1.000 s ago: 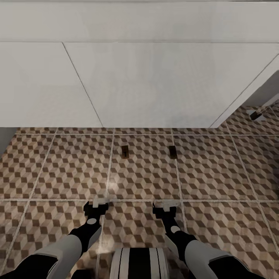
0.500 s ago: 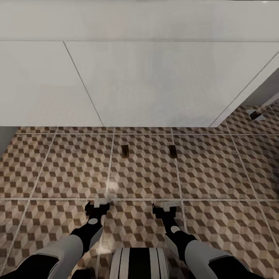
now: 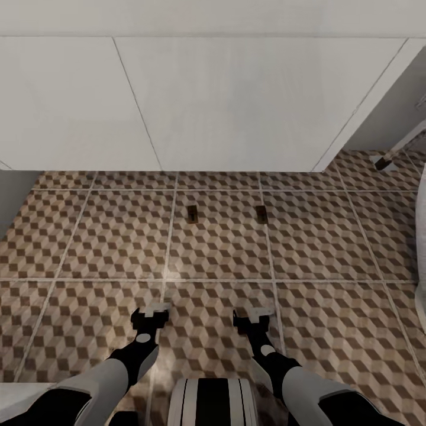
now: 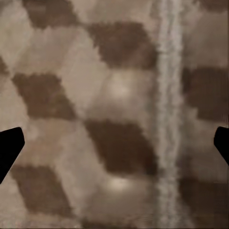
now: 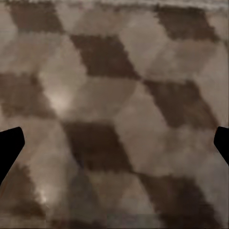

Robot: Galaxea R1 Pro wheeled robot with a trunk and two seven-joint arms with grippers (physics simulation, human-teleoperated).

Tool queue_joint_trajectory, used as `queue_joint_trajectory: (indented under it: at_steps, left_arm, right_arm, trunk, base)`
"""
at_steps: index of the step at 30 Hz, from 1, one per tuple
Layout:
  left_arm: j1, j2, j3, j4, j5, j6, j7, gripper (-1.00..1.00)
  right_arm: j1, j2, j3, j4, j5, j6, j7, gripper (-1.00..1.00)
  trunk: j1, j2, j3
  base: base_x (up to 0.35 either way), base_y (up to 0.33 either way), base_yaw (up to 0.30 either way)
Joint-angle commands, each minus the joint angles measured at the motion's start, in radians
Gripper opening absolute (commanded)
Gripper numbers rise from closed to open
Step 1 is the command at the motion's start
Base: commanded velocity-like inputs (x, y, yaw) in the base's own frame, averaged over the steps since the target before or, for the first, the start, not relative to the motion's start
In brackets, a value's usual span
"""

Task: Take the four mousetraps from the cabinet in the bathroom and place them on the bathroom floor. Make sure all four end up on the same floor surface, and ensure that at least two of them are either under or directly next to the same bathroom sink.

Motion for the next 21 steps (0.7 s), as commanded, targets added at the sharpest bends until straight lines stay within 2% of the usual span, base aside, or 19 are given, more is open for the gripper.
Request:
queue_joint_trajectory:
  at_steps: [1,21]
  left_arm:
    - [-0.001,0.000,-0.008,0.001,-0.002,-0.001,0.009,1.00]
    - [-0.001,-0.001,-0.008,0.001,-0.002,-0.001,0.009,1.00]
  right_arm:
    - [-0.001,0.000,0.008,0.001,0.001,-0.001,-0.009,1.00]
    - [-0.001,0.000,0.008,0.001,0.001,-0.001,-0.009,1.00]
  trunk:
    - [-0.001,0.000,0.000]
    - [-0.001,0.000,0.000]
  base:
    - [-0.339,0.000,0.000]
    - [-0.341,0.000,0.000]
